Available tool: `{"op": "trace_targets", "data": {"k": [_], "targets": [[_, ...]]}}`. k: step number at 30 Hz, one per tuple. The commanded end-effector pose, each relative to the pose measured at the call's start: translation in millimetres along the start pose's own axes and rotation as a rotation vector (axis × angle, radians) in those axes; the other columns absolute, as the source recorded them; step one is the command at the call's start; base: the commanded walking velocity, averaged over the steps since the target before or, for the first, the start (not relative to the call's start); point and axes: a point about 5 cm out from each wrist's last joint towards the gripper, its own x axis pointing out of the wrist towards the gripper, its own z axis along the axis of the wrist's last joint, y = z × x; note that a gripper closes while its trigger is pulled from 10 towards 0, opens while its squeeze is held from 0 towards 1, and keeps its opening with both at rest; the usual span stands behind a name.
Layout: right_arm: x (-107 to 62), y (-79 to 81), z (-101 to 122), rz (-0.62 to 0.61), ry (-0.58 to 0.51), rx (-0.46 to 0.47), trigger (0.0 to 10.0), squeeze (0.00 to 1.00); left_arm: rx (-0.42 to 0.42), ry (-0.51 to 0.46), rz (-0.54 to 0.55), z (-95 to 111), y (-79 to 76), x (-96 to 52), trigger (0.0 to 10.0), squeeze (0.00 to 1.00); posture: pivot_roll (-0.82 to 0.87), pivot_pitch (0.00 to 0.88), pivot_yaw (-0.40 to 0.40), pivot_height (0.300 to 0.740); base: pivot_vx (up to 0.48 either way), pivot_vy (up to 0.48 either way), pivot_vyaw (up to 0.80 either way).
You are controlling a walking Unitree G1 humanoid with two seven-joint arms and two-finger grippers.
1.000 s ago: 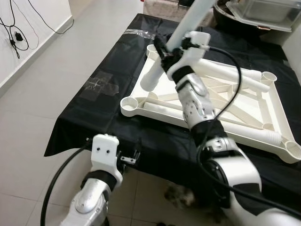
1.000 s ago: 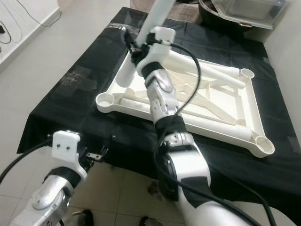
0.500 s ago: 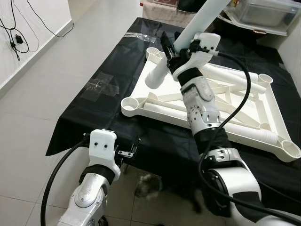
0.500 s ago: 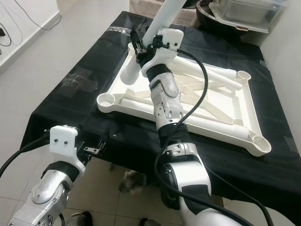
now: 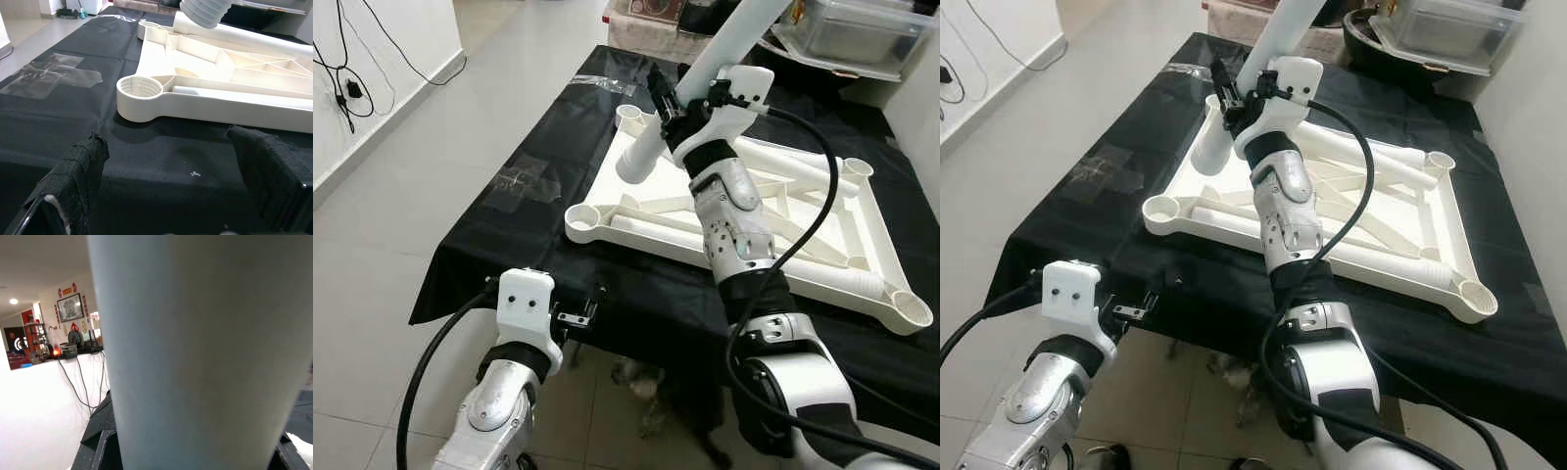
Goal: Building children table
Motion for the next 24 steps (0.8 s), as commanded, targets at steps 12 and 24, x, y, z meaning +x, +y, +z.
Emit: {"op": "trace_targets", "data": {"k": [12, 24], "targets": [[-0.6, 0.6, 0.9, 0.002, 0.005, -0.001, 10.0, 0.00, -0.010, 0.013, 0.011, -3.9, -1.1, 0.8, 10.0, 0.00, 0.07, 0.166, -0.137, 0.740, 0.000, 0.000, 0.00], [-2.0, -2.1, 1.1, 0.001, 0.007, -0.062, 10.0, 0.00, -0.006, 0.005, 0.020, -3.6, 1.9, 4.2, 10.0, 0.00, 0.07, 0.162, -0.133, 0.740, 0.000, 0.000, 0.00]]}}
